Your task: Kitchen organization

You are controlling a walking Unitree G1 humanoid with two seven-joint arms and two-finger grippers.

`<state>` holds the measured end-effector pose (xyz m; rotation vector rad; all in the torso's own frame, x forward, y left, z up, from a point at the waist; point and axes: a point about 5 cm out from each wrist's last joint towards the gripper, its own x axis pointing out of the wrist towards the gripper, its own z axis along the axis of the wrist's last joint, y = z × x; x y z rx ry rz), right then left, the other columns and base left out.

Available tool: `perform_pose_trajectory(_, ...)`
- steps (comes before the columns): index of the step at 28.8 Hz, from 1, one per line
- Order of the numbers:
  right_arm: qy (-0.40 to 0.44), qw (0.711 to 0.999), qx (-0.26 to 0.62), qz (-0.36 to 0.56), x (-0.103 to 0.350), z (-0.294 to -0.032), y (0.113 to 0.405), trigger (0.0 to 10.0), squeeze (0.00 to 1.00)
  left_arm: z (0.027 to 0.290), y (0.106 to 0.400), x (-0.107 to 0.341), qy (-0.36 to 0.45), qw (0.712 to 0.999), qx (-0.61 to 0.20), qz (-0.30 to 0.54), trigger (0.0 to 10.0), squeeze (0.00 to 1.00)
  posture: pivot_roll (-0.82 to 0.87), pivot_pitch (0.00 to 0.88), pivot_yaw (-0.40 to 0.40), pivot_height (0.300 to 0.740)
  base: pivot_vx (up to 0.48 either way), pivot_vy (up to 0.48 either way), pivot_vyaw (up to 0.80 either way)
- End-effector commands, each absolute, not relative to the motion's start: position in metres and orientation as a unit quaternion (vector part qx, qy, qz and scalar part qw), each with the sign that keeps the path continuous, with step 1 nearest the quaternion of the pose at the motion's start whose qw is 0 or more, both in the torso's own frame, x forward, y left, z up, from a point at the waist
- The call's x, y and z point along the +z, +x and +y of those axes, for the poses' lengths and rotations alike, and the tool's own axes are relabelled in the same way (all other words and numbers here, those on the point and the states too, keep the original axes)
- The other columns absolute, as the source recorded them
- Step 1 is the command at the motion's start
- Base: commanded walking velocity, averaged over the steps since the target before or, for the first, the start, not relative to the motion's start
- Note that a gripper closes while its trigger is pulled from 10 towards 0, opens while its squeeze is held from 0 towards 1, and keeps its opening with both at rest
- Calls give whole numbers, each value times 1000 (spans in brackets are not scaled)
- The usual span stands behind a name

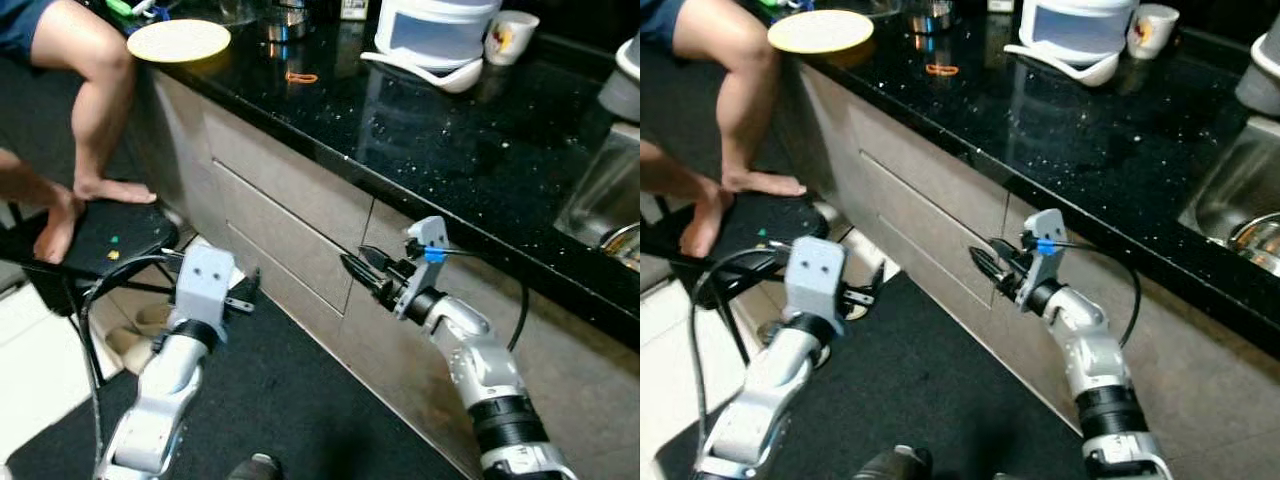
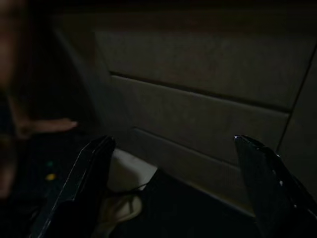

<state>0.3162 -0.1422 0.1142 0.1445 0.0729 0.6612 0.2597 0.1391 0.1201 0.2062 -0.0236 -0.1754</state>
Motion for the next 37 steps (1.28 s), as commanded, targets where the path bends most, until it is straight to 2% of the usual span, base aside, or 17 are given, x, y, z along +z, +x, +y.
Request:
perform_pose_trajectory(1,67,946,317,29,112,-145,314,10000,0,136,259,116,107,990,-96,-9,10000,0,52,81,-36,740,0,0,406)
perform_pose_trajectory(7,71,948,311,21,112,-143,316,10000,0,134,259,116,99,989,-106,-16,10000,0,53,81,-36,740,0,0,68)
perform_pose_trajectory(15,151,936,317,-15,128,-148,319,10000,0,137,261,128,73,990,-112,-39,10000,0,55,75,-34,740,263,0,0)
perform_pose_trajectory(16,187,925,328,-33,138,-148,319,10000,0,138,261,133,72,990,-111,-48,10000,0,55,76,-32,740,277,0,0)
perform_pose_trajectory(18,270,884,370,-90,171,-150,318,10000,0,140,264,150,69,989,-108,-76,10000,0,53,74,-31,740,336,0,0)
perform_pose_trajectory(19,270,884,370,-90,171,-150,318,10000,0,140,264,150,69,989,-108,-76,10000,0,53,74,-31,740,390,0,0)
perform_pose_trajectory(20,290,868,388,-111,182,-150,317,10000,0,141,265,156,66,988,-107,-86,10000,0,53,74,-32,740,390,0,0)
perform_pose_trajectory(21,290,868,388,-111,182,-150,317,10000,0,141,265,156,66,988,-107,-86,10000,0,53,74,-32,740,390,0,0)
perform_pose_trajectory(23,296,845,421,-143,202,-148,312,10000,0,140,266,172,62,986,-108,-113,10000,0,51,71,-34,740,334,0,0)
perform_pose_trajectory(30,275,854,414,-154,207,-140,315,10000,0,133,266,189,55,982,-114,-142,10000,0,54,66,-36,740,312,0,0)
perform_pose_trajectory(37,302,834,438,-149,216,-131,309,10000,0,130,263,192,48,981,-122,-141,10000,0,55,61,-34,740,284,0,0)
